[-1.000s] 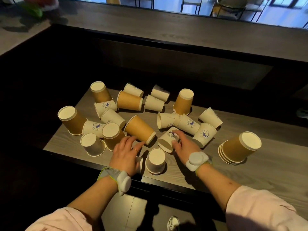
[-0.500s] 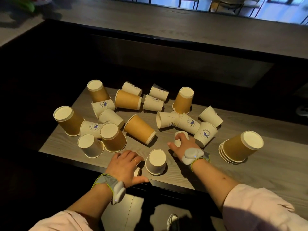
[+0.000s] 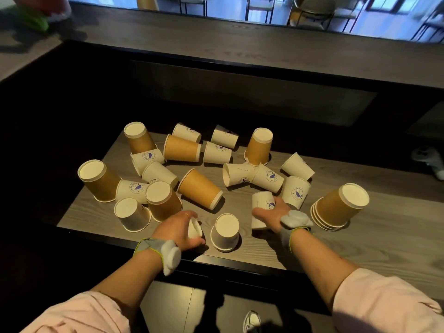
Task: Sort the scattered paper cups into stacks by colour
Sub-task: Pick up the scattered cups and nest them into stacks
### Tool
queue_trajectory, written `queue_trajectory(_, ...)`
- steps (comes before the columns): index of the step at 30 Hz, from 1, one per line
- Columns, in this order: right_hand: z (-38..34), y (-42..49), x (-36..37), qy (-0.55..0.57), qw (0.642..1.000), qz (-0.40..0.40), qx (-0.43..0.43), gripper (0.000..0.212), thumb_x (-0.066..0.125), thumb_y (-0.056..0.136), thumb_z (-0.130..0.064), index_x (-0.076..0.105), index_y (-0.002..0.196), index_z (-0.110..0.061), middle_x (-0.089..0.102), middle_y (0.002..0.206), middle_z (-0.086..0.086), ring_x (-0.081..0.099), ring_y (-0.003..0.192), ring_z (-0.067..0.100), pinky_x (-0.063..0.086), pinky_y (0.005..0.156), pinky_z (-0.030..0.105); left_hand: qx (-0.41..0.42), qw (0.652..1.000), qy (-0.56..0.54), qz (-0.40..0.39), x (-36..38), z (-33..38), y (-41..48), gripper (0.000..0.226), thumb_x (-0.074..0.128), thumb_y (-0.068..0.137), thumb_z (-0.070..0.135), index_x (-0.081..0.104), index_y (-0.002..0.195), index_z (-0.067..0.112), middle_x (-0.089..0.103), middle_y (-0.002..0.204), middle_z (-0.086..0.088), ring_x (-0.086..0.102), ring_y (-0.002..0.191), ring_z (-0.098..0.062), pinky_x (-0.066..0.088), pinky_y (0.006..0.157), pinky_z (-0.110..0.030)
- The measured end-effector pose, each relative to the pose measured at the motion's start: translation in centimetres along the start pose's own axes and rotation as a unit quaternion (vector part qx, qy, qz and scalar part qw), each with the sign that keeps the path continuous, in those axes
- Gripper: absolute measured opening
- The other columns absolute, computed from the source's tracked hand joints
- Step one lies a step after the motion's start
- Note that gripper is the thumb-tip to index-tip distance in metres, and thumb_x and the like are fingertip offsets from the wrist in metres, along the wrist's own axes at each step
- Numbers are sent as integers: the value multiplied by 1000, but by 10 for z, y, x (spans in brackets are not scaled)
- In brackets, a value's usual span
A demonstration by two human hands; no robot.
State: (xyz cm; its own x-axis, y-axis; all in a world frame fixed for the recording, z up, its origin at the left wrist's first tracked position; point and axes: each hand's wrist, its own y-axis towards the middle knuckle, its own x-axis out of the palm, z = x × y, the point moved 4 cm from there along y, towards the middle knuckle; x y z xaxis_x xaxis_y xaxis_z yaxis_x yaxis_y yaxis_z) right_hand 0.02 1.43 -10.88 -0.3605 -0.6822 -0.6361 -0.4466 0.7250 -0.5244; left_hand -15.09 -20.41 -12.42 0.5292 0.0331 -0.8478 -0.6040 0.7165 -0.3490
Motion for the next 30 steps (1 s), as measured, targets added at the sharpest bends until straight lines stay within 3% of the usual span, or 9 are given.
queue_trajectory(3, -22, -24, 0, 333, 939, -6, -87, 64, 77, 74, -20, 43, 128, -22, 60, 115, 6, 59, 98, 21, 51, 83, 36, -48, 978, -182, 91, -21, -3, -7, 66, 79, 59, 49, 51, 115, 30, 61, 107, 5, 55, 97, -15, 42, 81, -22)
queue_trajectory(5, -37, -43, 6, 395, 904, -25, -161, 59, 79, 71, -15, 48, 117, -35, 61, 114, 0, 59, 103, 19, 51, 86, 37, -44, 952, -273, 134, -29, 2, -12, 59, 81, 61, 41, 51, 110, 29, 59, 97, 9, 54, 92, -13, 40, 76, -18)
queue_trajectory(11, -33, -66, 47, 242, 934, -61, -255, 64, 82, 59, -27, 42, 103, -49, 56, 105, -19, 54, 96, -4, 43, 75, 8, -66, 860, -454, 224, -57, 18, -29, 51, 77, 71, 27, 52, 116, 23, 57, 96, 8, 53, 94, -16, 42, 77, -24)
queue_trajectory(16, -12, -54, 66, 89, 958, -68, -263, 61, 79, 63, -25, 37, 101, -49, 56, 89, -23, 56, 82, 4, 39, 61, -1, 6, 811, -550, 201, -76, 59, -39, 43, 70, 76, 18, 50, 113, 30, 59, 105, 4, 57, 99, -16, 50, 90, -37)
queue_trajectory(20, -2, -45, 68, 65, 960, -97, -255, 74, 75, 59, -26, 37, 121, -39, 57, 109, -16, 57, 97, 2, 41, 75, 1, 61, 867, -477, 134, -59, 94, -33, 55, 79, 65, 20, 47, 101, 46, 57, 105, 15, 55, 97, 0, 46, 77, -13)
queue_trajectory(23, 17, -34, 52, -16, 968, -110, -224, 72, 73, 68, -14, 42, 134, -17, 52, 130, 4, 53, 120, 19, 44, 96, 23, 63, 906, -409, 91, -28, 100, -23, 58, 82, 60, 18, 46, 98, 44, 57, 99, 19, 55, 92, 2, 44, 70, -5)
queue_trajectory(25, 30, -27, 23, -35, 981, -39, -188, 55, 66, 78, -11, 49, 131, -16, 54, 129, 6, 54, 119, 20, 44, 98, 28, 53, 924, -372, 74, -9, 96, -16, 62, 82, 61, 16, 43, 105, 39, 58, 103, 10, 55, 97, -9, 41, 75, -12)
queue_trajectory(27, 36, -20, -14, -44, 981, 80, -172, 44, 59, 83, -8, 53, 126, -16, 55, 125, 6, 54, 116, 22, 42, 94, 28, 55, 945, -318, 54, 9, 97, -10, 64, 81, 64, 16, 40, 110, 33, 54, 107, 6, 50, 100, -11, 35, 72, -7)
queue_trajectory(30, 23, -8, -48, -128, 961, 163, -184, 48, 53, 85, -3, 50, 131, -15, 48, 135, 10, 42, 125, 28, 36, 103, 34, 44, 953, -294, 60, 21, 91, -8, 65, 80, 65, 14, 39, 112, 32, 50, 110, 6, 47, 102, -11, 33, 69, 0)
